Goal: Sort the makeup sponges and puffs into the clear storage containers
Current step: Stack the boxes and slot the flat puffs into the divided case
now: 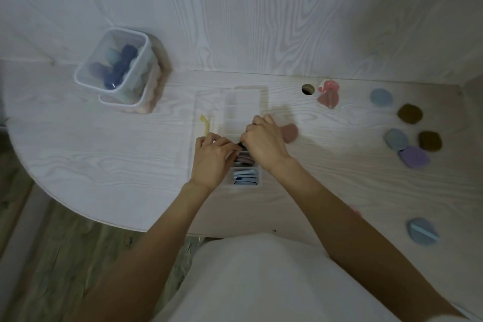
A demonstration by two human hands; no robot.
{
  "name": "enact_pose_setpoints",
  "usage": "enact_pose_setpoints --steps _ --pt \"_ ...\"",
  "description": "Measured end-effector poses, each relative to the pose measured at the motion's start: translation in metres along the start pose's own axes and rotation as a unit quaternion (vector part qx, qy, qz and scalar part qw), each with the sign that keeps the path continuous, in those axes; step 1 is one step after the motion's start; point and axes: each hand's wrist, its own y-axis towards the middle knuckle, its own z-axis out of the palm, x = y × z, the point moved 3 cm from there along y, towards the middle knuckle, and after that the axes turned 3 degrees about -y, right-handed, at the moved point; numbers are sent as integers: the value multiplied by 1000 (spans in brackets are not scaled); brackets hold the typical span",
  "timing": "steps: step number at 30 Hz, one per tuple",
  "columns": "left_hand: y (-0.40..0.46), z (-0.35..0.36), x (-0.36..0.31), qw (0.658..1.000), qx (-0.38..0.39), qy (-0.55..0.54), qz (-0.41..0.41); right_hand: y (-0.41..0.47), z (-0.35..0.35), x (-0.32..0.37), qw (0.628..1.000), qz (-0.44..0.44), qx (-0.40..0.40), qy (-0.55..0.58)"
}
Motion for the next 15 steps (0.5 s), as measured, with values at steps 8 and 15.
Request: enact_pose_setpoints --steps 8,15 --pt "3 0 -5 1000 16 7 -12 -23 0 -12 975 49 -78 204" --pt "18 4 -71 982 4 -139 129 -133 1 -71 903 237 -134 331"
